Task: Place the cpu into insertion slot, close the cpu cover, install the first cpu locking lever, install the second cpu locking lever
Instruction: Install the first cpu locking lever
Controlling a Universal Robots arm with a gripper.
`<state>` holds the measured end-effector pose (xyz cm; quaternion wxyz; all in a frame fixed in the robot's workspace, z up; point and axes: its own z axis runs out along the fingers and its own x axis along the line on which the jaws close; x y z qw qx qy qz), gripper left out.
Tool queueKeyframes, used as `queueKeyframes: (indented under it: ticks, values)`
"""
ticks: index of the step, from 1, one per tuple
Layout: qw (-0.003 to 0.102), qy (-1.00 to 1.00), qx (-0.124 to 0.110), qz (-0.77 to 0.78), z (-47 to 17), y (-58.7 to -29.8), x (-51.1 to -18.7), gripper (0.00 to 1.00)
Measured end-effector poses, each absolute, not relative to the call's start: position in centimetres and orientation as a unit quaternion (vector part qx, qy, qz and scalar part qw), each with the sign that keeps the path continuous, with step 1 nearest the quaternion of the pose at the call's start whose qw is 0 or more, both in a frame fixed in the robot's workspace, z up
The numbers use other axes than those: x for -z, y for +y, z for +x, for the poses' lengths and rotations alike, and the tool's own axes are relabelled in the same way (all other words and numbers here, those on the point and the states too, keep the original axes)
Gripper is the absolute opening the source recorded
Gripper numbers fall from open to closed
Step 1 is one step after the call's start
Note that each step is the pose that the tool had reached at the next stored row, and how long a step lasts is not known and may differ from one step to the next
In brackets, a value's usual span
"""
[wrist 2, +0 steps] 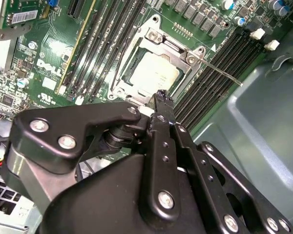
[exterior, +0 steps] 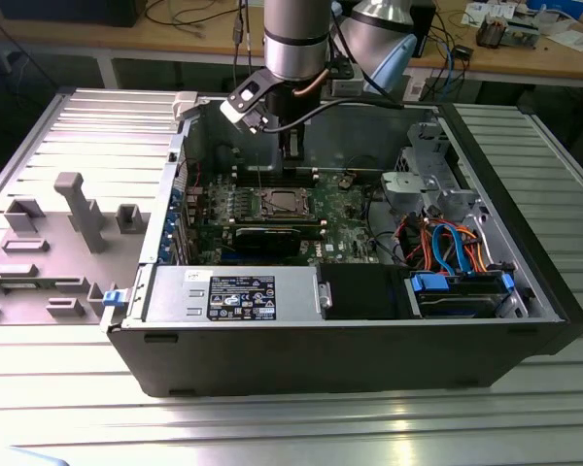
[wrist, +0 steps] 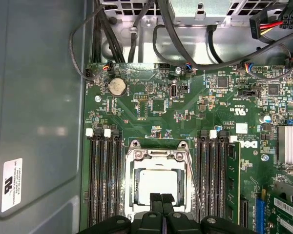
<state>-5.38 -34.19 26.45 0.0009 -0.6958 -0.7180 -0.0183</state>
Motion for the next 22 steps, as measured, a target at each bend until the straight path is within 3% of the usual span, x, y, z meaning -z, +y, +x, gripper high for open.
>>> queueKeyframes:
  ticks: [22]
  values:
    - [0.004,-0.810,0.018,-0.587,-5.67,-34.20,-26.45,0.11]
